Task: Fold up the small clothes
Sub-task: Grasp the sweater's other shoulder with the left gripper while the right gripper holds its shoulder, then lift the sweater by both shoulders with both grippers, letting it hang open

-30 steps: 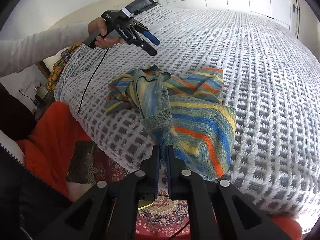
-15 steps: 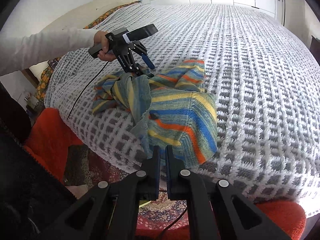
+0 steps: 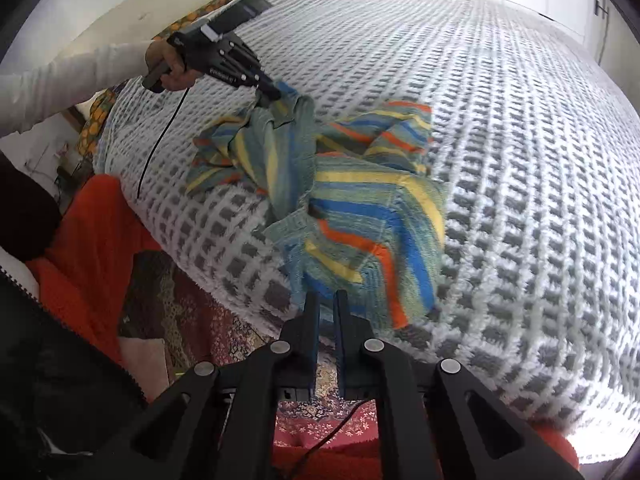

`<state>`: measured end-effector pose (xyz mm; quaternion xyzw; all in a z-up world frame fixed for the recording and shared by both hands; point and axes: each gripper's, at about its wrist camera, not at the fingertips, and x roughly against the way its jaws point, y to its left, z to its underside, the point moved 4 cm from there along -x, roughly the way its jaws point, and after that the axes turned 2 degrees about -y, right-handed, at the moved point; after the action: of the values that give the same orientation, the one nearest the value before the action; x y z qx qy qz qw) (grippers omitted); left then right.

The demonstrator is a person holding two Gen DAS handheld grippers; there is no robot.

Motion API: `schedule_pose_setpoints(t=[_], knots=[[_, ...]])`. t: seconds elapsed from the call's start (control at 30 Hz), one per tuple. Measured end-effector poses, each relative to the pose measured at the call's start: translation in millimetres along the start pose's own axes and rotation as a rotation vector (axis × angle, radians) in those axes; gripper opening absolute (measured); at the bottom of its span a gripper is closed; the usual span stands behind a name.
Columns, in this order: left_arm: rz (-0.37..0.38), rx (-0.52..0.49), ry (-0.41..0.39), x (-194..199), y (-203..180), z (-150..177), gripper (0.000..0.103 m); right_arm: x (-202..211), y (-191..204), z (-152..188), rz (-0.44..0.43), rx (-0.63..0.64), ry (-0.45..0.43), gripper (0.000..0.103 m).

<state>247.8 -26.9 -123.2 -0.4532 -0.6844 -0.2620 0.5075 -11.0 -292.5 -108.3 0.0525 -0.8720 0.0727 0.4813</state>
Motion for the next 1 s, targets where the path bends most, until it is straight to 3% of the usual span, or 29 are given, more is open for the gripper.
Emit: schedule_pose_setpoints(t=[0.03, 0.1, 0.17, 0.33, 0.37, 0.43, 0.5, 0.63, 0.77, 0.9, 1.0], knots=[[-0.012, 0.041, -0.033, 13.8, 2.8, 12.6, 0.006, -9.8, 5.2, -2.8, -0.014, 0.03, 0.019, 0.037], [-0.033, 0.107, -0.086, 35.9, 5.3, 35.0, 0.006, -29.7, 14.3, -6.8, -0.027, 0.088, 0.058, 0.058], [-0.055, 0.154, -0.131, 45.9, 1.3, 47.5, 0.006, -40.7, 17.9, -13.0, -0.015, 0.109, 0.061, 0.058], [-0.103, 0.223, -0.222, 56.9, -15.2, 43.2, 0.006, -46.9, 1.2, -22.9, 0.044, 0.106, -0.012, 0.057], [-0.116, 0.235, -0.239, 57.6, -16.2, 43.9, 0.006, -53.5, -2.3, -22.2, 0.077, 0.127, 0.014, 0.055], [-0.143, 0.262, -0.274, 68.1, -19.5, 50.0, 0.006, -63.9, -9.4, -18.6, 0.069, 0.144, 0.067, 0.005], [-0.167, 0.305, -0.32, 84.6, -22.6, 56.2, 0.006, -59.7, -17.6, -20.3, 0.098, 0.142, 0.063, 0.005], [-0.201, 0.409, -0.528, 130.5, -40.8, 38.5, 0.006, 8.1, -20.0, -55.2, 0.133, 0.112, -0.107, 0.005], [-0.231, 0.482, -0.797, 228.9, -48.7, 32.8, 0.005, 111.6, -10.3, -113.4, 0.197, 0.151, -0.332, 0.005], [-0.302, 0.454, -1.013, 332.2, -71.3, 20.6, 0.005, 213.5, 12.4, -177.3, 0.256, 0.231, -0.522, 0.005], [-0.402, 0.38, -1.127, 404.3, -101.3, 12.9, 0.005, 283.5, 41.1, -213.5, 0.299, 0.301, -0.64, 0.005]])
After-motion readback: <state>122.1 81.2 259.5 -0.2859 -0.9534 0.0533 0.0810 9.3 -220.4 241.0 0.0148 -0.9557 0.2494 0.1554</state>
